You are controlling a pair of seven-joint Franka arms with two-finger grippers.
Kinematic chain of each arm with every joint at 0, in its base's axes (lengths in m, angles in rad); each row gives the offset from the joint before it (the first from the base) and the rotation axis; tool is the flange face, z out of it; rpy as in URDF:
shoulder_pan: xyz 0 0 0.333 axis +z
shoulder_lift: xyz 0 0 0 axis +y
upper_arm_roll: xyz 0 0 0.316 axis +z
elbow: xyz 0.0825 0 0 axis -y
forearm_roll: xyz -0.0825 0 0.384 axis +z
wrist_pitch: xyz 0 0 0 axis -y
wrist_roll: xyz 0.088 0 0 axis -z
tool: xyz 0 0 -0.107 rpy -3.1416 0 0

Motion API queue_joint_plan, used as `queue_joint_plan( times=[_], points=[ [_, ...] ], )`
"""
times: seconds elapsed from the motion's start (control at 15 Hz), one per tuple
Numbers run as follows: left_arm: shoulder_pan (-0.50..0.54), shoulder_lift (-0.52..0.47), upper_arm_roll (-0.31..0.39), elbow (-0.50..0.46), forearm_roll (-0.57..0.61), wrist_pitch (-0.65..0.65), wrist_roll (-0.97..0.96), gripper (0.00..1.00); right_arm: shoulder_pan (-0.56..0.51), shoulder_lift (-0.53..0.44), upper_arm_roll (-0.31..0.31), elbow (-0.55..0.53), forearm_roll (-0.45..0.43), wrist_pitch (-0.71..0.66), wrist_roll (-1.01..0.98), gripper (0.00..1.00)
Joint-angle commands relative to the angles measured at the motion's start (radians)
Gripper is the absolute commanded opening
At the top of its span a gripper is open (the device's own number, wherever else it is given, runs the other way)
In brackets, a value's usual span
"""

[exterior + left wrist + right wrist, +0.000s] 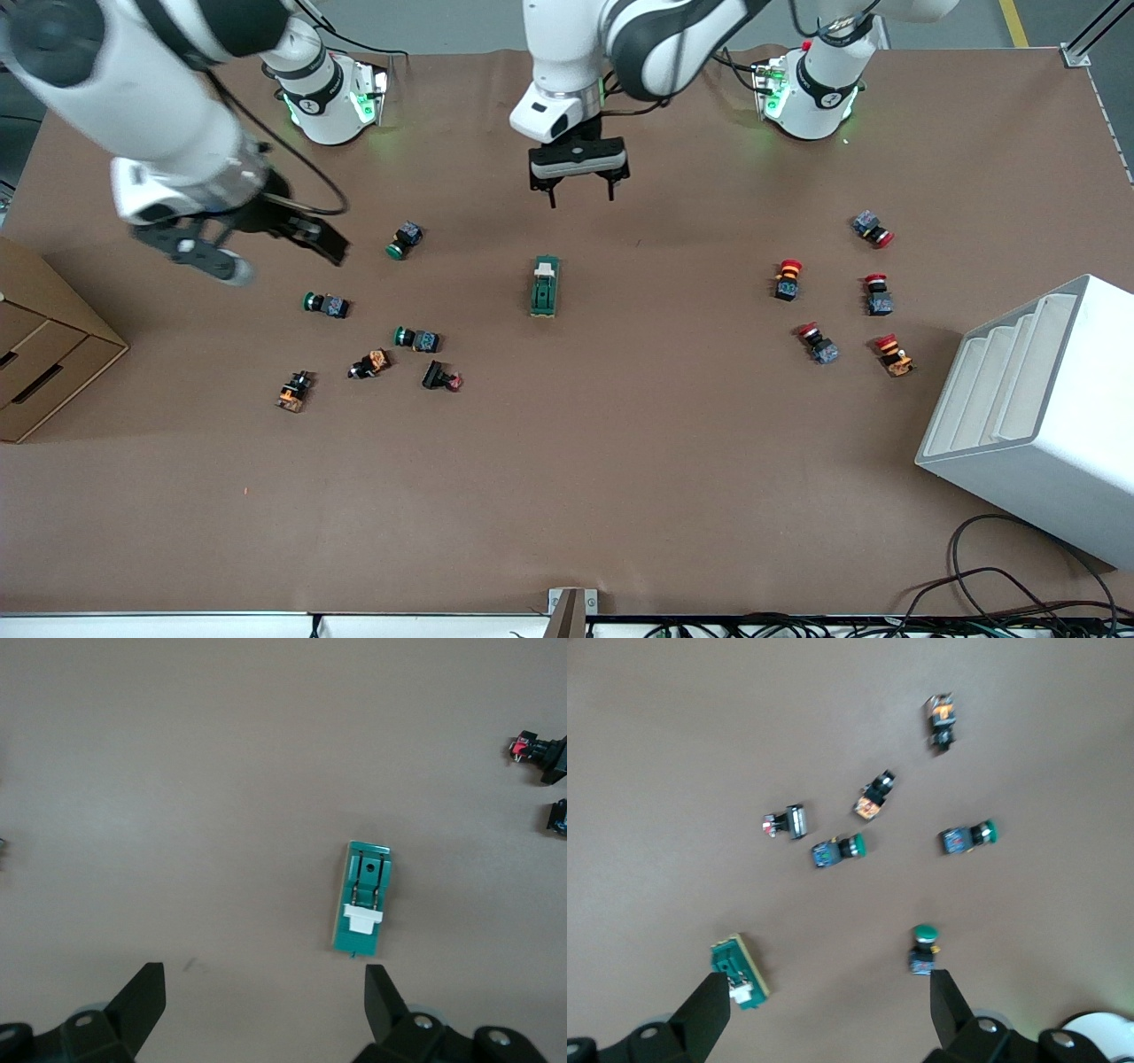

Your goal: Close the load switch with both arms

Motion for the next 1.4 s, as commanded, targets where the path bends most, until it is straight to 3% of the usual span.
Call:
queue_joint_plan(
  times=[0.0, 0.4, 0.67, 0.87, 1.07, 1.33],
  points=[
    [-0.057, 0.099, 0.000, 0.019, 0.140, 0.015, -0.161, 0.99, 0.073, 0.010, -0.010, -0.087, 0.008, 0.099, 0.133, 1.00],
    [-0.176, 0.292, 0.000, 0.011, 0.505, 0.012, -0.584, 0.99, 0.175, 0.141, -0.010, -0.088, 0.009, 0.250, 0.345, 1.00],
    [-0.252, 0.392, 0.019, 0.009, 0.763, -0.080, -0.713, 0.98, 0.243, 0.220, -0.010, -0.090, 0.011, 0.335, 0.432, 1.00],
    [-0.282, 0.432, 0.024, 0.006, 0.882, -0.112, -0.833, 0.98, 0.311, 0.283, -0.010, -0.090, 0.009, 0.411, 0.541, 1.00],
    [-0.350, 0.483, 0.088, 0.002, 1.000, -0.161, -0.925, 0.98, 0.362, 0.334, -0.012, -0.106, 0.009, 0.495, 0.633, 1.00],
    [-0.456, 0.512, 0.185, -0.001, 1.084, -0.192, -1.025, 0.98, 0.403, 0.343, -0.010, -0.223, 0.009, 0.636, 0.662, 1.00]
  ],
)
